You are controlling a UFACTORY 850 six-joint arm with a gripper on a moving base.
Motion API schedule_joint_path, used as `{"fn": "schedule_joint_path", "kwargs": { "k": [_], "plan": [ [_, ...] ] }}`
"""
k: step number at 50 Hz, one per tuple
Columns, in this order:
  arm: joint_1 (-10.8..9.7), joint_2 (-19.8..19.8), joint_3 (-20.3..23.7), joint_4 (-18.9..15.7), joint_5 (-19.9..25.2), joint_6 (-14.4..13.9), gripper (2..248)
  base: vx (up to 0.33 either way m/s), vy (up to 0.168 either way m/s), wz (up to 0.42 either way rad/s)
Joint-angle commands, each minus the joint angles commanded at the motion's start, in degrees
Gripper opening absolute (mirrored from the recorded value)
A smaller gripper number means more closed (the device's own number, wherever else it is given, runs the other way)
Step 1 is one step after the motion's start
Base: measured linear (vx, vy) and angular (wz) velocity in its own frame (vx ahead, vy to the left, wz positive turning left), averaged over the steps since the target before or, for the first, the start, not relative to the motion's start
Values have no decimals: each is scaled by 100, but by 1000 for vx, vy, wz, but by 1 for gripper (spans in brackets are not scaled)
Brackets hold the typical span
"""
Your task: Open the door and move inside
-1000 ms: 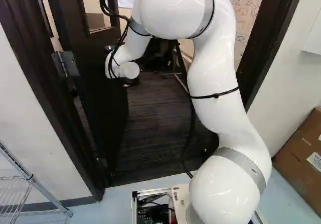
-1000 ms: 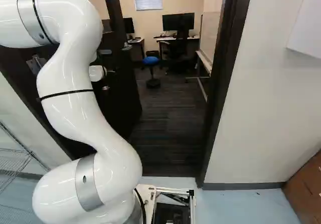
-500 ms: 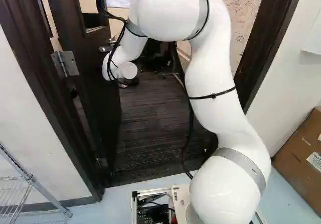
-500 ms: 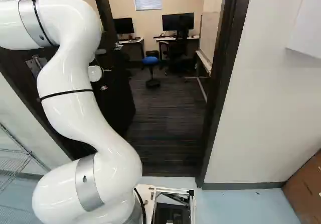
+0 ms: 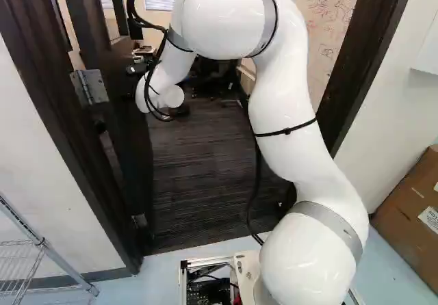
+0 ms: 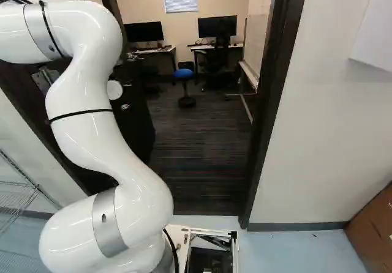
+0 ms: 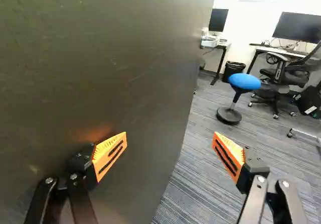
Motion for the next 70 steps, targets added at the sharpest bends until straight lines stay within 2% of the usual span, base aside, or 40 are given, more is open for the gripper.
{"fn": "schedule_joint_path", "kwargs": {
  "k": [11, 37, 70],
  "plan": [
    [50, -67, -89, -208, 0, 0, 247, 0, 0, 0],
    [87, -120, -159, -235, 0, 0, 247, 0, 0, 0],
    [-226, 288, 379, -235, 0, 0, 247, 0, 0, 0]
  ]
}}
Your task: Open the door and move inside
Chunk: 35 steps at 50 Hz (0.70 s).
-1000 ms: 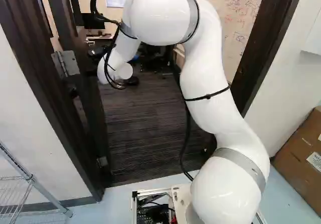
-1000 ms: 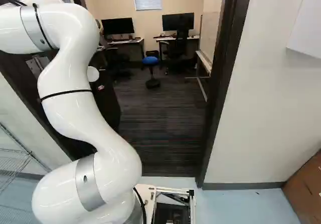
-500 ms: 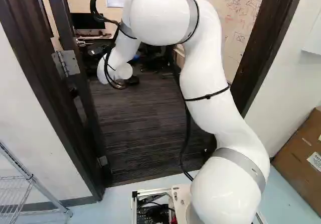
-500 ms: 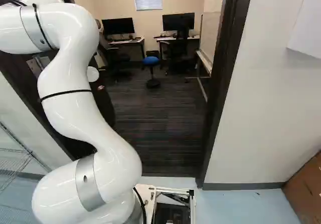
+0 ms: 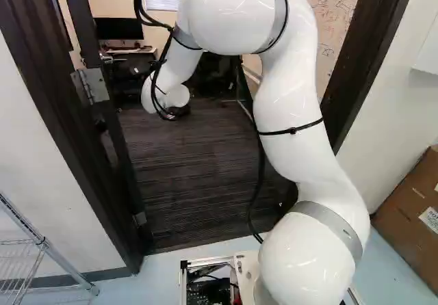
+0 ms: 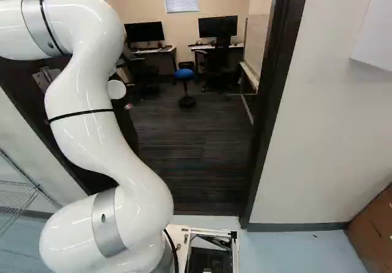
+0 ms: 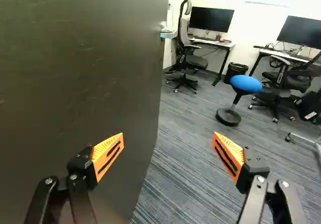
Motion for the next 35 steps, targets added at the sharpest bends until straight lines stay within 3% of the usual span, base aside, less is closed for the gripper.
{"fn": "schedule_joint_path", "kwargs": {
  "k": [35],
  "plan": [
    [-436, 468, 601, 0, 0, 0, 247, 0, 0, 0]
  ]
}}
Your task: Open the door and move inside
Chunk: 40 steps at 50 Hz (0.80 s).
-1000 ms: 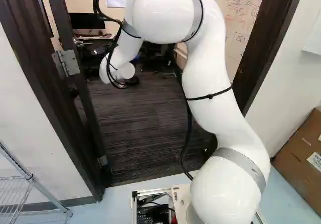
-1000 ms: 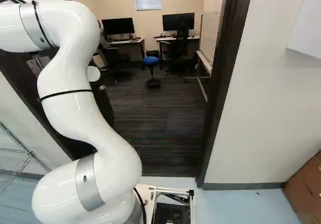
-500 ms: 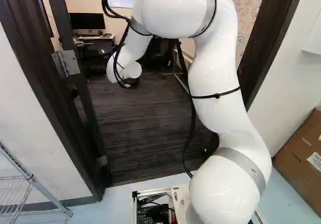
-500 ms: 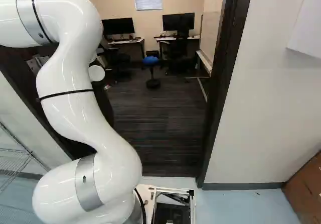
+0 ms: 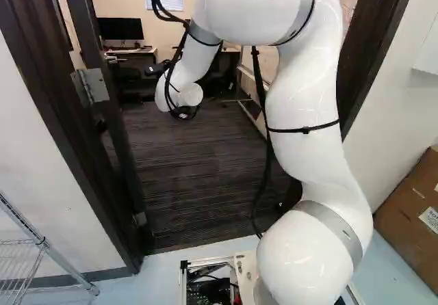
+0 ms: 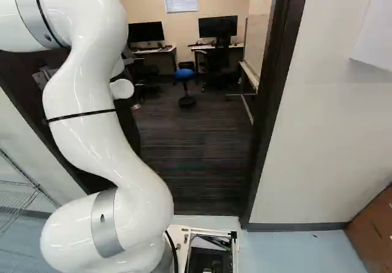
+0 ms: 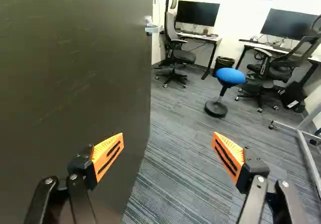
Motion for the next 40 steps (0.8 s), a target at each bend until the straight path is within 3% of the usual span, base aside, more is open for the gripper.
{"fn": "schedule_joint_path", "kwargs": {
  "k": [40],
  "plan": [
    [-551, 457, 569, 259, 0, 0, 247, 0, 0, 0]
  ]
}}
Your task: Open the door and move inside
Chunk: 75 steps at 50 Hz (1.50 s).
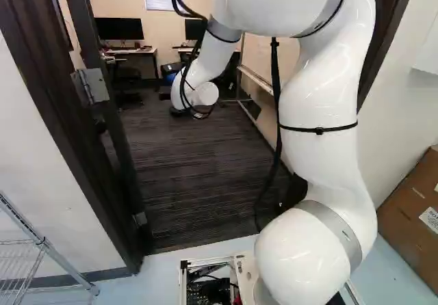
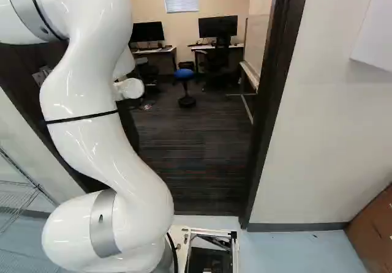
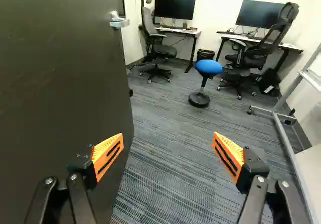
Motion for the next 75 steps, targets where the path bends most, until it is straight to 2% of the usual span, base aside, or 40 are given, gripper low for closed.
{"fn": "schedule_joint_path", "kwargs": {
  "k": [39, 54, 75],
  "plan": [
    [-577, 331, 402, 520, 0, 0, 247, 0, 0, 0],
    [-802, 425, 513, 559, 0, 0, 247, 0, 0, 0],
    [-865, 471, 573, 558, 9, 0, 247, 0, 0, 0]
  ]
}}
